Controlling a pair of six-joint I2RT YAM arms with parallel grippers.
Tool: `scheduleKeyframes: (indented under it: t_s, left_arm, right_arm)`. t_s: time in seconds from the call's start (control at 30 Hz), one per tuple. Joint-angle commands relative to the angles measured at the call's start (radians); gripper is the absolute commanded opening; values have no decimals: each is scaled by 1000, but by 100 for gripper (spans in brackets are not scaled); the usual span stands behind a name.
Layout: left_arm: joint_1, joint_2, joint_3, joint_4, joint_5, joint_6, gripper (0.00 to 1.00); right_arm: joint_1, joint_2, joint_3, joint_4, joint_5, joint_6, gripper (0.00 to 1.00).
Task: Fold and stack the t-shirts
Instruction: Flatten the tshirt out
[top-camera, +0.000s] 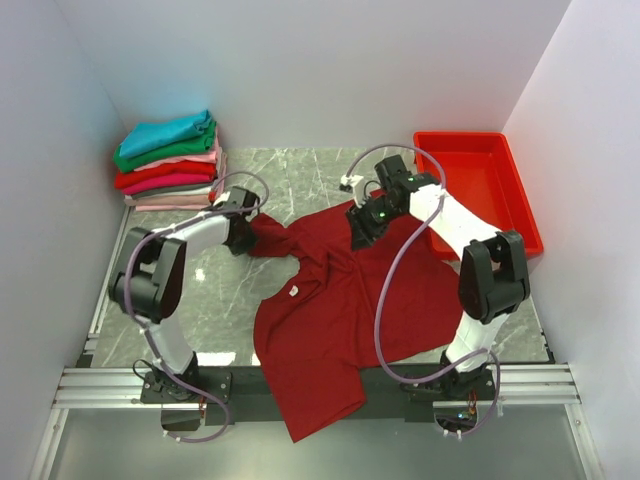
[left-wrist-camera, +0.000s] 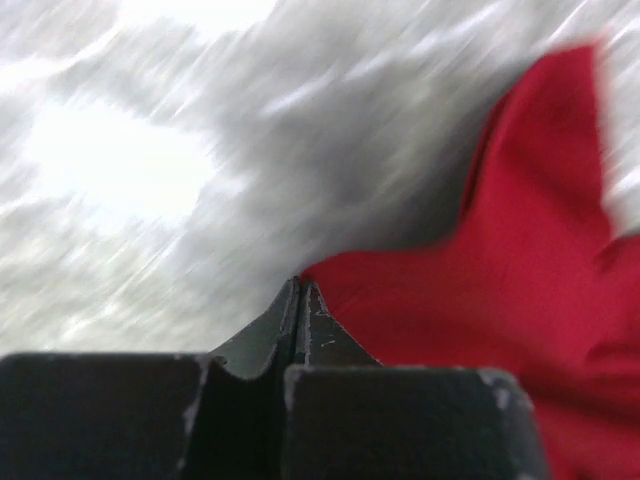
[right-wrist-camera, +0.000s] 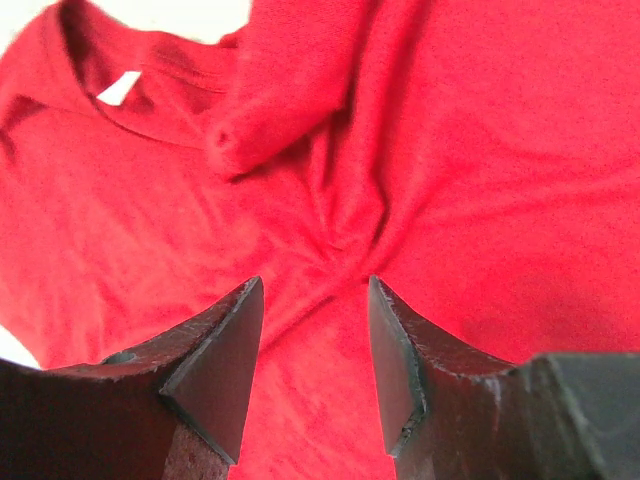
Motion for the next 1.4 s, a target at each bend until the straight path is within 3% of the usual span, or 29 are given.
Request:
scheduleKeyframes:
  t_s: [0.0, 0.1, 0.33, 0.63, 0.9, 1.37]
  left_arm:
    - [0, -121, -91, -71, -7, 86, 0]
    - [46, -272, -166, -42, 33, 98, 0]
    - [343, -507, -330, 34, 281, 97, 0]
    - [584, -415, -210, 29, 427, 143, 0]
    - [603, -248, -38, -5, 479, 215, 0]
    - [601, -278, -65, -9, 559, 270, 0]
  right_arm:
    - [-45, -78, 20, 36, 91, 22, 54]
    - [-114, -16, 111, 25, 189, 54, 54]
    - [-147, 218, 395, -38, 345, 106, 54]
    - [-148, 495, 774, -75, 474, 172, 53]
    - [-167, 626, 906, -38, 531, 197, 52]
    - [-191, 767, 1017, 23, 491, 140, 50]
